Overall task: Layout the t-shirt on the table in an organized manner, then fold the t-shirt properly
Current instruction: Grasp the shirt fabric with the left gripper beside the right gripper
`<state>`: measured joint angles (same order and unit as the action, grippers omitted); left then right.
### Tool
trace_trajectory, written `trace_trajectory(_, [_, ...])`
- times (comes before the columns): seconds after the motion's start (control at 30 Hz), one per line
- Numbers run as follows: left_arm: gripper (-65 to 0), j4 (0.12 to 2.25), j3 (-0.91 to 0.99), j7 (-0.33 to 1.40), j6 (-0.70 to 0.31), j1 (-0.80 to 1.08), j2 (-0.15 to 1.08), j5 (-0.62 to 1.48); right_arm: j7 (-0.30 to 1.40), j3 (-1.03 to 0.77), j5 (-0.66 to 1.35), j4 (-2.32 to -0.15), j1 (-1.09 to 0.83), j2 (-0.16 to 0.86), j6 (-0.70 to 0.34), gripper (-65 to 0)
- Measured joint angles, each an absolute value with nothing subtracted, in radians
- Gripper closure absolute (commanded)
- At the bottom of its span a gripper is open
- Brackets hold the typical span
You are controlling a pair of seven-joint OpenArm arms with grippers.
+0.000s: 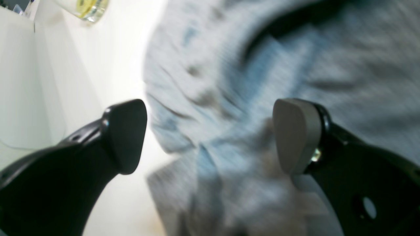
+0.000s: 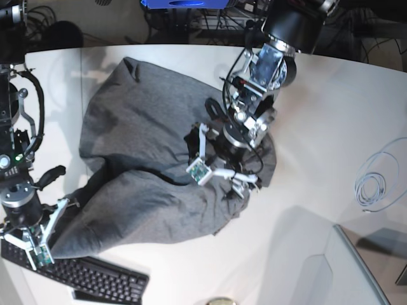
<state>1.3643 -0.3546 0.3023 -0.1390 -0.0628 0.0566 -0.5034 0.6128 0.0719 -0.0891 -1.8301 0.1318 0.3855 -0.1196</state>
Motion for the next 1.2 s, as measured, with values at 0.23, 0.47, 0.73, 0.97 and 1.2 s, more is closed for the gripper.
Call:
trace_trajectory(0.23, [-57.8, 1.219, -0.361, 0.305, -0.14, -0.178, 0.055, -0.366, 0.614, 0.07, -0.09, -1.826, 0.132, 0.367, -0.12, 0.0])
trace_trajectory(0.47, [-57.3, 1.108, -0.36, 0.249, -0.136, -0.247, 0.05, -0.203, 0.612, 0.07, -0.087, -1.824, 0.129, 0.366, -0.12, 0.0])
trace_trajectory(0.73, [-18.8, 0.954, -0.36, 0.249, -0.135, -0.305, 0.03, -0.208, 0.611, 0.07, -0.087, -1.82, 0.124, 0.364, -0.12, 0.0])
trace_trajectory(0.97, [0.0, 1.04, -0.36, 0.271, -0.138, -0.283, 0.035, -0.205, 0.609, 0.068, -0.088, -1.772, 0.11, 0.332, -0.12, 0.0])
trace_trajectory(1.2, [0.0, 1.263, -0.356, 0.398, -0.148, -0.238, 0.118, -0.208, 0.588, 0.101, -0.1, -1.612, 0.093, 0.302, -0.115, 0.0])
